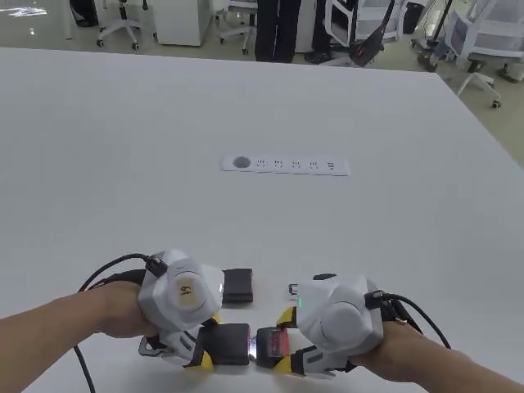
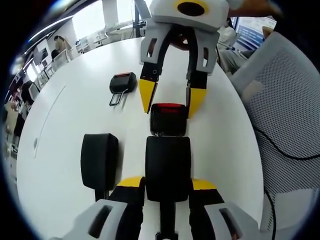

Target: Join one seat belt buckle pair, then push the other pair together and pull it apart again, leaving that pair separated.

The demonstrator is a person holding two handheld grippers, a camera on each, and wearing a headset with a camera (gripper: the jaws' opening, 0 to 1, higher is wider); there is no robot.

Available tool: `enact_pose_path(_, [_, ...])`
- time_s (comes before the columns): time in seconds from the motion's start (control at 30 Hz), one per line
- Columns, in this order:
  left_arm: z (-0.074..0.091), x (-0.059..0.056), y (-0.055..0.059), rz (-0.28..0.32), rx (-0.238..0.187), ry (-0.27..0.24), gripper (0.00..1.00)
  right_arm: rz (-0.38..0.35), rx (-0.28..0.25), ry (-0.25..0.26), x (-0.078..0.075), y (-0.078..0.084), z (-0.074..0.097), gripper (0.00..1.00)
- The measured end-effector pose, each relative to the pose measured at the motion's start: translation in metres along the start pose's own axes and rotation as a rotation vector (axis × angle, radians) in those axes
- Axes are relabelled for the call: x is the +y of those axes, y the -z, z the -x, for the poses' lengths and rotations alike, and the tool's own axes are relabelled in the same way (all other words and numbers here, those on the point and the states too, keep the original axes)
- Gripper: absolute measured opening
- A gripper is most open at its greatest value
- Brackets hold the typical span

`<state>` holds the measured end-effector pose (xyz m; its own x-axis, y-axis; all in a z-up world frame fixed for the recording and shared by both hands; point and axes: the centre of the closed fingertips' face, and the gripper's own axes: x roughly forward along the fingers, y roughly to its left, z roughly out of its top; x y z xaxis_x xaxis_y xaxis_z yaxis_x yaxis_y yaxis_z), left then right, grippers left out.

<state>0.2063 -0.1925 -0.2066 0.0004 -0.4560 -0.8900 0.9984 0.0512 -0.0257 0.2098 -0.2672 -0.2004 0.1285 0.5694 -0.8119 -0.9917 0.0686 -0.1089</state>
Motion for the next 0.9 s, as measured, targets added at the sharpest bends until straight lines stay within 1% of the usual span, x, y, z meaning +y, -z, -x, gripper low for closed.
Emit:
enact_pose_path(0.07, [0.001, -0.001, -0.002, 0.01, -0.006, -0.003, 0.39, -0.004, 0.0, -0.001, 0.001, -0.001, 0.002, 0.33])
enact_pose_path(0.13, [0.001, -0.001, -0.003, 0.015, -0.013, -0.002, 0.43, 0.013, 0.0, 0.005, 0.0, -0.001, 0.003, 0.34])
enact_pose_path(0.23, [0.001, 0.001, -0.001, 0.0, -0.006, -0.015, 0.45, 0.002, 0.002, 0.01, -0.001, 0.001, 0.004, 0.39])
enact_pose_path(0.3, [0.003, -0.001, -0.001, 0.002, -0.006, -0.02, 0.48, 0.005, 0.002, 0.019, -0.002, -0.001, 0.008, 0.4])
enact_pose_path(0.37, [0.005, 0.0, 0.0, 0.011, -0.012, -0.03, 0.49, 0.006, -0.006, 0.025, -0.002, -0.003, 0.011, 0.42])
enact_pose_path(0.47, [0.009, 0.002, 0.0, 0.022, -0.027, -0.045, 0.5, 0.013, -0.006, 0.029, -0.001, -0.005, 0.016, 0.42])
enact_pose_path(0.5, [0.011, 0.001, -0.002, 0.025, -0.032, -0.05, 0.5, 0.009, -0.009, 0.031, -0.002, -0.005, 0.017, 0.43])
enact_pose_path(0.6, [0.016, 0.001, -0.001, 0.038, -0.043, -0.054, 0.51, 0.003, -0.014, 0.039, -0.003, -0.007, 0.021, 0.45])
enact_pose_path(0.73, [0.023, 0.002, -0.001, 0.053, -0.05, -0.065, 0.53, -0.002, -0.016, 0.052, -0.007, -0.007, 0.027, 0.48])
enact_pose_path(0.8, [0.028, 0.002, -0.002, 0.065, -0.061, -0.074, 0.55, 0.002, -0.014, 0.063, -0.009, -0.008, 0.032, 0.49])
enact_pose_path(0.9, [0.033, 0.006, -0.001, 0.083, -0.075, -0.084, 0.55, -0.003, -0.012, 0.078, -0.013, -0.006, 0.037, 0.51])
